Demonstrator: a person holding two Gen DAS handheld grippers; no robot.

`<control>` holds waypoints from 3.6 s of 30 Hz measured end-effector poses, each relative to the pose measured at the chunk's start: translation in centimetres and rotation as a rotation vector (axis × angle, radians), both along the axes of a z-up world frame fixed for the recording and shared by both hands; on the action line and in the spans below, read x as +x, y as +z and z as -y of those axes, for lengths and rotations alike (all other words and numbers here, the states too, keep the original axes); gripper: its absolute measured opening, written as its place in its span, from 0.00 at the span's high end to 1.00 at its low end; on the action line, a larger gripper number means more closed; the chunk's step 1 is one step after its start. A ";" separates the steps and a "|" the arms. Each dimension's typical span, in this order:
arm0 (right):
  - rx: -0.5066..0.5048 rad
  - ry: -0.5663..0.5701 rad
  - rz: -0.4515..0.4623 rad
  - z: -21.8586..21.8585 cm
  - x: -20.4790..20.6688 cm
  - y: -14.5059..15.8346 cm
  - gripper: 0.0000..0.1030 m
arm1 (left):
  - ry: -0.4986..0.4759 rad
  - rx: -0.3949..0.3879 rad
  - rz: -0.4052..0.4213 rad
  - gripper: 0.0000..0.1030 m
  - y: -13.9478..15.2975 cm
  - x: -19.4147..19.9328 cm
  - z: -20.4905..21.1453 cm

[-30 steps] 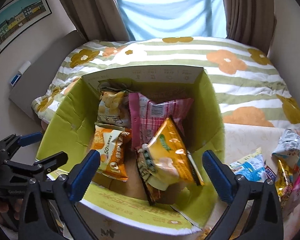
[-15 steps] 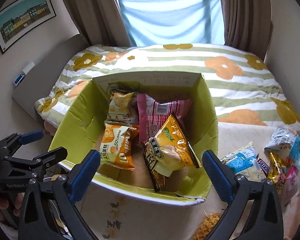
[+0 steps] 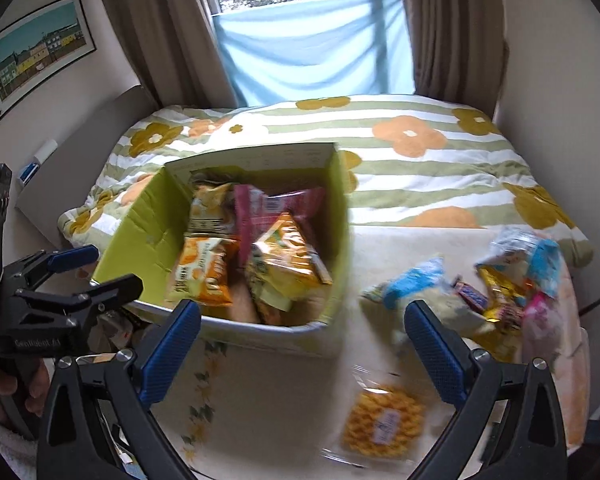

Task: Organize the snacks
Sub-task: 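Grasp the blue-white snack bag with the left tool while the right tool grasps the pink strawberry bag, then carry both bags over the box and release them inside with both tools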

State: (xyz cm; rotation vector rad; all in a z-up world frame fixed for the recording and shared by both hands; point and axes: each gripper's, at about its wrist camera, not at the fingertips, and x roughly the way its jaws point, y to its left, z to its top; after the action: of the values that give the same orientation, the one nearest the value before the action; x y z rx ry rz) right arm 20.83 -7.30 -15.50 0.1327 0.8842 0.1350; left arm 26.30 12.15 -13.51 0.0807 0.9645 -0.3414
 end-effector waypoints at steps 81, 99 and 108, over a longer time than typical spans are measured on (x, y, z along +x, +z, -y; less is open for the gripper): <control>-0.135 0.213 -0.307 25.8 2.7 -16.2 0.40 | 0.215 0.087 -0.294 0.48 -12.8 5.6 27.5; -0.116 0.178 -0.214 26.0 -2.0 -11.6 0.55 | 0.239 0.056 -0.138 0.48 -6.4 0.7 27.0; -0.098 0.174 -0.118 25.7 -2.6 -6.3 0.55 | 0.282 0.035 -0.029 0.48 -0.5 -1.1 24.8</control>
State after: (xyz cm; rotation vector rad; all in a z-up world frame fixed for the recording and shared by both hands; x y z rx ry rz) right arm 18.23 -32.95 -21.79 -0.0282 1.0177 0.2476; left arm 25.23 -12.62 -13.98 -0.0287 0.9957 -0.0659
